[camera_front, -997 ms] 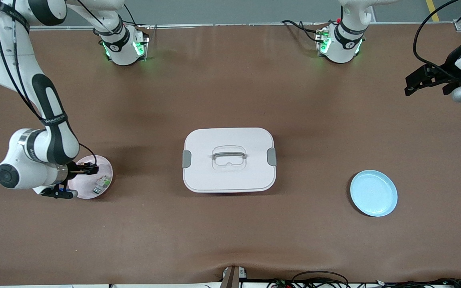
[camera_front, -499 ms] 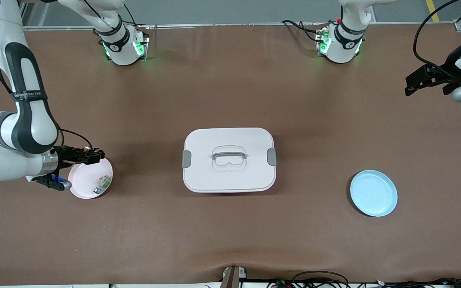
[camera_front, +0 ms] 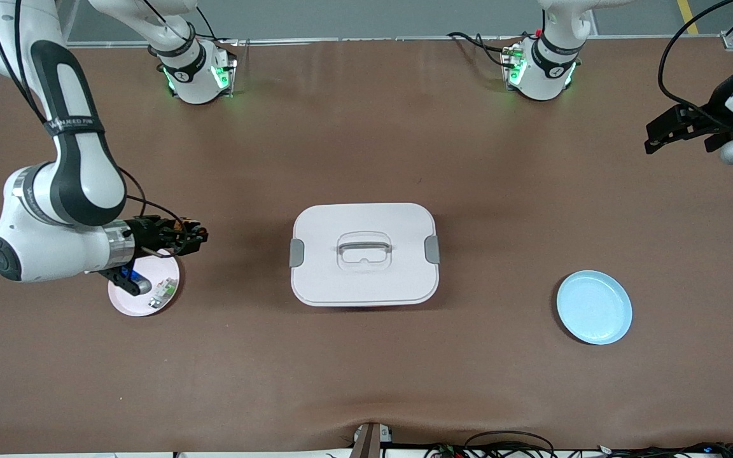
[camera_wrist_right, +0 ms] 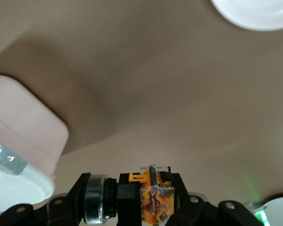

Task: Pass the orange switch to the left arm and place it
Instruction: 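Lift the switch with the right gripper over the white box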

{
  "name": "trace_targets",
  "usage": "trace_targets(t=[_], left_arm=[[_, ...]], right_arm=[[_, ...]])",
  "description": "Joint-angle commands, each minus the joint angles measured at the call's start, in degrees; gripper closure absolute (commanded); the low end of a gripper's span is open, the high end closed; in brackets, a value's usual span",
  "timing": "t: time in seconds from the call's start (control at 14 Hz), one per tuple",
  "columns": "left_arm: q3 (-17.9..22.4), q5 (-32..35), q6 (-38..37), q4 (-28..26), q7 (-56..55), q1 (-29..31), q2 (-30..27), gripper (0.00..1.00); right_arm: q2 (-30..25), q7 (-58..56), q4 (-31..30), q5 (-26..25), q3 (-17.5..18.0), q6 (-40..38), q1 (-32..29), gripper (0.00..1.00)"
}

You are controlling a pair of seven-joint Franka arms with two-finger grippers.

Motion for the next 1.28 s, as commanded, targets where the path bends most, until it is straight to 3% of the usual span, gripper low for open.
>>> trace_targets(t=[0.0, 0.36, 0.57, 1.21], left_arm=[[-0.13, -0.24, -0.34, 1.31, -0.43, 0.06, 0.58, 0.0], [-0.13, -0.06, -0.34, 1.31, -0.34, 0.06, 0.58, 0.0], [-0.13, 0.02, -0.34, 1.31, -0.26, -0.12, 0.58, 0.0], [-0.22, -0.06, -0.17, 1.4, -0.43, -0.56, 2.25, 0.0]], right_arm=[[-2.53, 7.73, -0.43, 3.24, 0.14, -0.75, 3.57, 0.73], [-3.23, 21.17, 0.8, 14.13, -0.03, 1.35, 10.44, 0.77], [-3.23, 27.25, 1.07, 16.17, 0.05, 5.3, 13.77, 0.77], [-2.97, 49.48, 3.09, 25.58, 0.05, 26.56, 25.12, 0.79]])
